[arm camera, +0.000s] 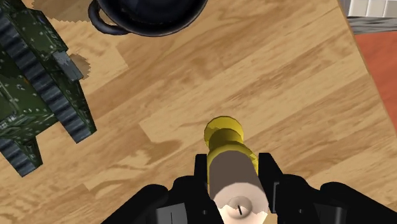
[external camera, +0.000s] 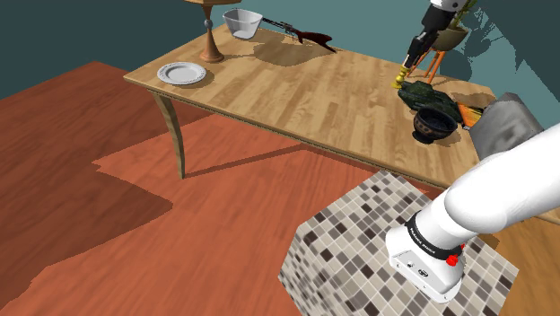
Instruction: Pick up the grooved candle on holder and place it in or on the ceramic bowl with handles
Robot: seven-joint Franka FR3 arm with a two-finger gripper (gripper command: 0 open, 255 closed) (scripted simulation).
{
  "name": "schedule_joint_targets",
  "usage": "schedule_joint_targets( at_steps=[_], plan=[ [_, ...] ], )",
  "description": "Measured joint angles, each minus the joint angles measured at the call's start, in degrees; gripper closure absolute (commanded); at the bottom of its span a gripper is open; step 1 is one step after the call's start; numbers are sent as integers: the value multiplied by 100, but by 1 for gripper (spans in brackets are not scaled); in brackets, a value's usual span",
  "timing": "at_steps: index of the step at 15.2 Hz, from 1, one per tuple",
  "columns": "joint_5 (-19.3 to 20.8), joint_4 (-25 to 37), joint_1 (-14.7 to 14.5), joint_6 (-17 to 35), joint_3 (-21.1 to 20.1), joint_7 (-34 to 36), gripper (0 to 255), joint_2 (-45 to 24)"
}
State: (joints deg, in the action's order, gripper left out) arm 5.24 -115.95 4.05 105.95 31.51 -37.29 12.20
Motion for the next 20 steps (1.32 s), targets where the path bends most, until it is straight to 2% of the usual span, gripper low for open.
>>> schedule_joint_targets(
  at_steps=[3,8,16,20],
  plan=[
    [72,55,59,-162,43,-86,255,126],
    [416,-144,352,-434,253,-462,255,693],
    [849,-117,776,-848,699,-1229,255,1233],
    [932,-338,847,-667,815,-1343,255,1296]
  ],
)
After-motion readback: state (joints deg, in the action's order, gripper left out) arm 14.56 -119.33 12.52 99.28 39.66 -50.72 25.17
